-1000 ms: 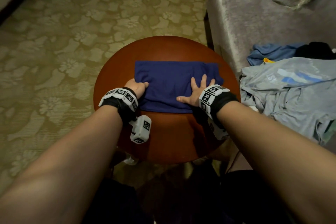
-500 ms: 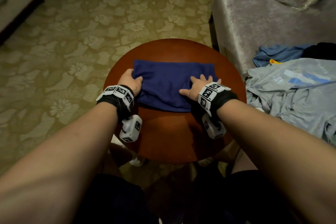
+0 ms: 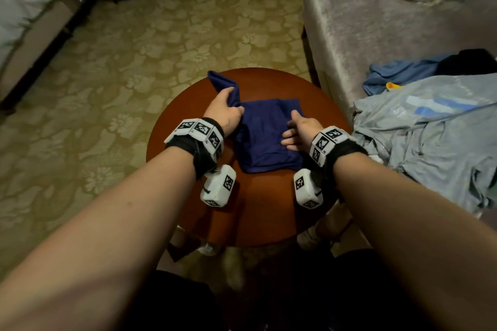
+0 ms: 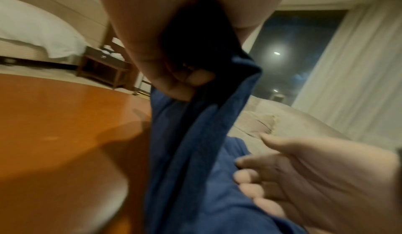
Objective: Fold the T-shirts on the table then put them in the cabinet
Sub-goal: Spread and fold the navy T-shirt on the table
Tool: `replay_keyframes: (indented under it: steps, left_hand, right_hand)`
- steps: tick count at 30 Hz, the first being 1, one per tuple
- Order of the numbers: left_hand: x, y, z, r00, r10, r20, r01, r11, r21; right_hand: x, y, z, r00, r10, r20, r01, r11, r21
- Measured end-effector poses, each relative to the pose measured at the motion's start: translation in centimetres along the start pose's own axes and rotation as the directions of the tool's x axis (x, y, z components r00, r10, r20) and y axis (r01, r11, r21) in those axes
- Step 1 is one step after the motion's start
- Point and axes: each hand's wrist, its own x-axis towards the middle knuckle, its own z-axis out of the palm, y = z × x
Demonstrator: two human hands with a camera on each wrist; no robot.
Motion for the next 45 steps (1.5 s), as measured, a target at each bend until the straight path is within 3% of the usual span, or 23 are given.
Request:
replay_keyframes:
  steps: [6,8,10,12,15,20,26,29,30,31,33,34,36,45]
  left_hand:
    - [-0.4,2.3,4.9,0.990,0.089,0.109,-0.102,0.988,0.114]
    - [-0.8,2.8,6.5,0.981,0.070,0.183,-0.099,0.983,0.153]
    - [-0.9,2.7,7.6,0.972,0.003,0.235,-0.040,0.988,0.152]
    - [-0.6,2.4,7.8,0.983,-0.026,0.180,-0.003,0.987,0.161]
    - [0.0,1.1,7.3,0.998,-0.038,0.042,0.023,0.951,0.308]
    - [-0.7,-0.5,7.5,0.998,-0.056,0.032,0.036,0.895,0.444]
    - [-1.1,-1.8,8.2,0.981,-0.140,0.132,0.059,0.870,0.489]
    - [-1.1,-2.4,8.4,0.979,-0.134,0.151,0.056,0.900,0.432]
    - [-1.0,-2.5,8.4,0.981,-0.128,0.147,0.059,0.914,0.402]
    - [-0.9,-2.5,8.4,0.982,-0.128,0.140,0.068,0.927,0.368]
    - [-0.8,-2.5,8.2,0.981,-0.138,0.134,0.092,0.947,0.307]
    - [-0.8,-2.5,8.3,0.981,-0.143,0.135,0.098,0.951,0.295]
    - [-0.8,-2.7,8.4,0.978,-0.148,0.145,0.097,0.945,0.312]
    - [-1.0,-3.1,9.5,0.969,-0.173,0.179,0.062,0.864,0.500]
  right_hand:
    - [0.0,0.0,-0.3,0.999,0.001,0.050,-0.001,1.000,0.006]
    - [0.2,0.0,-0.7,0.998,0.015,0.056,-0.015,1.000,0.002]
    - [0.5,-0.2,-1.3,1.000,0.009,0.024,-0.005,0.991,-0.134]
    - [0.5,-0.4,-1.9,1.000,-0.003,-0.026,-0.003,0.971,-0.239]
    - [0.6,-0.4,-1.8,0.998,-0.028,0.048,0.044,0.931,-0.361]
    - [1.1,-0.5,-1.7,0.995,-0.051,0.090,0.090,0.855,-0.511]
    - [0.4,-0.5,-1.3,0.998,-0.031,0.063,0.058,0.868,-0.494]
    - [0.4,-0.7,-1.5,0.999,-0.027,-0.028,0.017,0.944,-0.331]
    - [0.5,-0.4,-1.5,0.993,-0.115,0.007,0.098,0.813,-0.574]
    - [0.4,-0.4,-1.5,0.985,-0.166,0.039,0.151,0.739,-0.656]
    - [0.6,-0.7,-1.5,0.995,-0.101,-0.016,0.081,0.873,-0.480]
    - [0.9,-0.6,-1.8,0.994,-0.106,-0.004,0.092,0.887,-0.452]
    - [0.8,-0.3,-1.9,0.992,-0.127,0.015,0.116,0.846,-0.520]
    - [0.8,-0.2,-2.2,0.995,-0.095,-0.014,0.076,0.868,-0.490]
